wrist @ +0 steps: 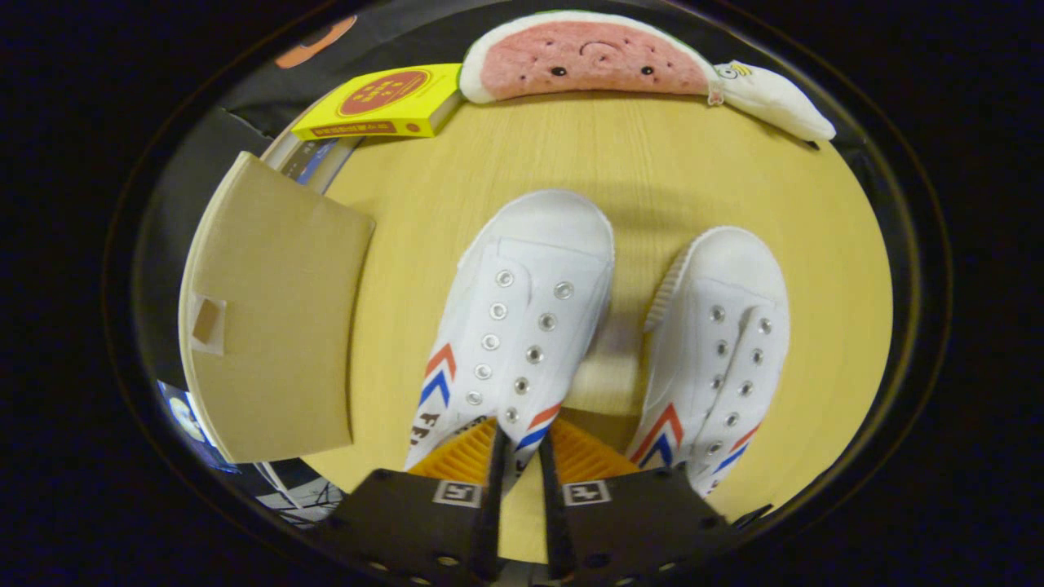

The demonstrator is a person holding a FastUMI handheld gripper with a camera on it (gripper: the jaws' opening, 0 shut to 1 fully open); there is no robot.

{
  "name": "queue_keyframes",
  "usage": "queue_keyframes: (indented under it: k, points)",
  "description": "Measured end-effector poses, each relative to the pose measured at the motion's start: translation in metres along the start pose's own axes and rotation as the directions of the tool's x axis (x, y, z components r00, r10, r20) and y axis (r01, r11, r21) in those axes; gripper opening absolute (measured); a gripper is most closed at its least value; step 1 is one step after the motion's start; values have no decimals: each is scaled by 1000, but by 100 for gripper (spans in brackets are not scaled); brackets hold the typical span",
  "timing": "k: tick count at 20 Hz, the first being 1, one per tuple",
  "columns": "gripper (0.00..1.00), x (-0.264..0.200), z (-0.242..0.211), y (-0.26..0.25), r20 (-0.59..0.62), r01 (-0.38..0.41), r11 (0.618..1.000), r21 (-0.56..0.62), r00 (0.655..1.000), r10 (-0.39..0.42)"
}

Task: Open the storage box then place both shoes into the box .Put the left shoe in first, then the right shoe, with the right side of both shoes facing outward in a uniform manner.

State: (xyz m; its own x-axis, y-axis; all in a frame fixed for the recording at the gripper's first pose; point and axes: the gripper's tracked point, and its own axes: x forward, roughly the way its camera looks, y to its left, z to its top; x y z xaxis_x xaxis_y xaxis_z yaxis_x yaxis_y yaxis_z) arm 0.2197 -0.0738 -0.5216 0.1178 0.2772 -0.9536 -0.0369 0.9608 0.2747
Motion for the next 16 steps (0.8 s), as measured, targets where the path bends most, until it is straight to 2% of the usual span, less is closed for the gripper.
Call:
queue_keyframes:
  k: [1,2,4,8,16]
  points:
    - [15,2,-3,0,-14,-17,1000,13,1000,17]
    - [15,1,-2,-2,-5,-33,999,12,999,33]
    - [2,-4,-6,-4,-24,-78,995,63,997,79]
    - [2,-15,-14,-5,6,-161,986,37,987,161]
    - [2,-74,-33,18,85,-252,968,12,964,250]
